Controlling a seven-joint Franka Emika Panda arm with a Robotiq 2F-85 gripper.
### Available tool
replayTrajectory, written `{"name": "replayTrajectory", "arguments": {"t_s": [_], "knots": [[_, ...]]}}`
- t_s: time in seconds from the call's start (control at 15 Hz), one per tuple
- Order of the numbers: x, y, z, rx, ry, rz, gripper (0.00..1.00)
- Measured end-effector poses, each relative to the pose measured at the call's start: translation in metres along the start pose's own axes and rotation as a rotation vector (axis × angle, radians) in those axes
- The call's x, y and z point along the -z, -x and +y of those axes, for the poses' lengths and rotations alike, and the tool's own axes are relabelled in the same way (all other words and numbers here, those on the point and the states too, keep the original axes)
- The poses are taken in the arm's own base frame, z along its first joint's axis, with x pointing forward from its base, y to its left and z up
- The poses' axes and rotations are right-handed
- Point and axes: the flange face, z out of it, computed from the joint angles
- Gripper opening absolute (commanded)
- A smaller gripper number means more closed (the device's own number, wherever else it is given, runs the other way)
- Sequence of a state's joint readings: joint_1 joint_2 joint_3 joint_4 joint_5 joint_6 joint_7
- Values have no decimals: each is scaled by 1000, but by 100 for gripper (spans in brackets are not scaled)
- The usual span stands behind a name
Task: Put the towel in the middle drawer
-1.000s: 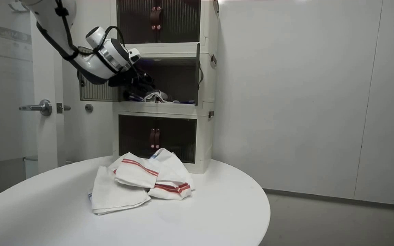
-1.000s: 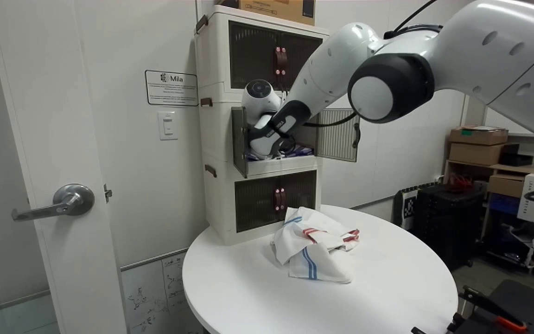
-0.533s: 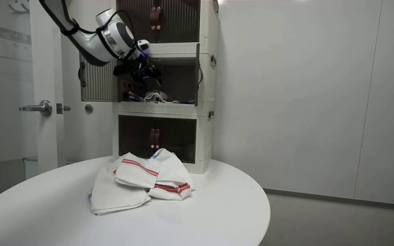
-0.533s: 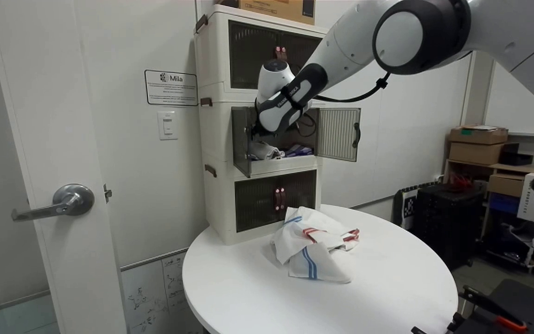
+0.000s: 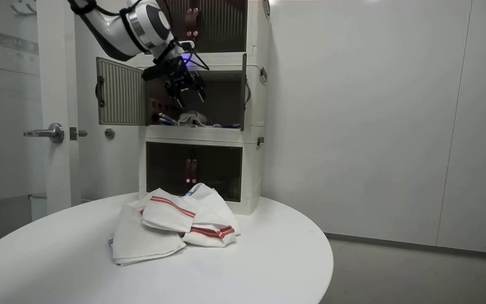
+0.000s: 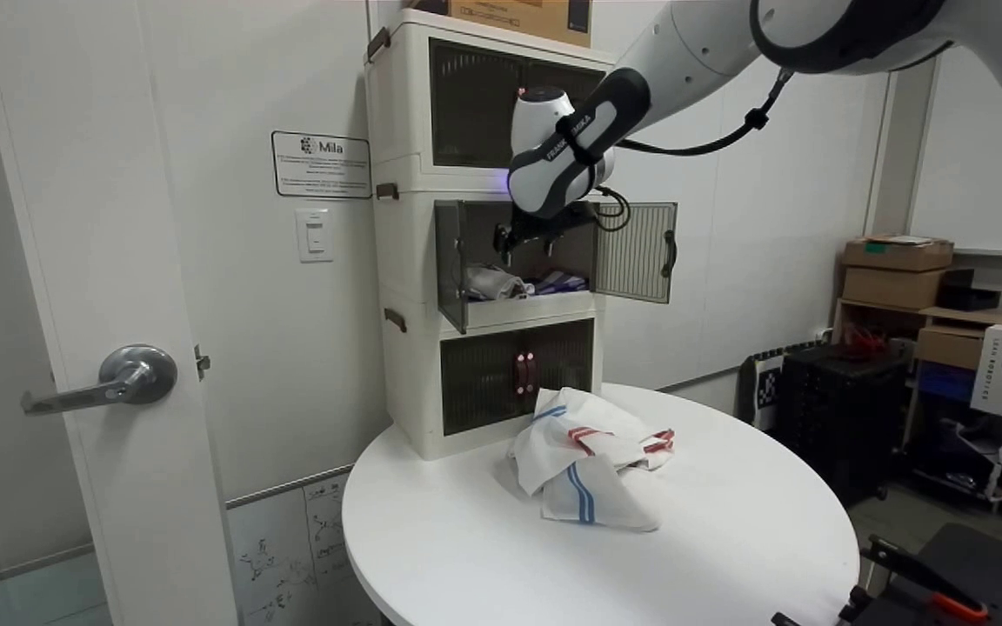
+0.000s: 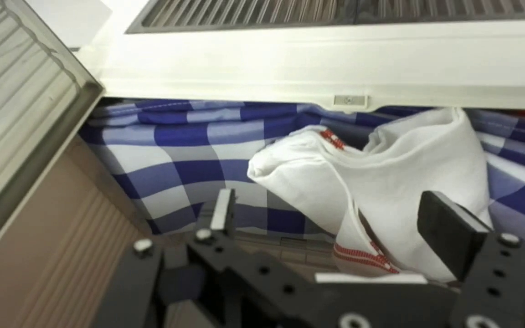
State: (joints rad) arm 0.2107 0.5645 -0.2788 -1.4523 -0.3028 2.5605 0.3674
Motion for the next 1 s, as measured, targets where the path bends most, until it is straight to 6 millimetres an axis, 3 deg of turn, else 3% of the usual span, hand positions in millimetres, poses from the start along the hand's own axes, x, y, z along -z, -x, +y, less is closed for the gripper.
{"name": "replayTrajectory", "arguments": {"t_s": [0.67,1.0], "knots": [[55,37,44,47,-138,-506,100],[77,52,60,-55,-200,-589,100]]}}
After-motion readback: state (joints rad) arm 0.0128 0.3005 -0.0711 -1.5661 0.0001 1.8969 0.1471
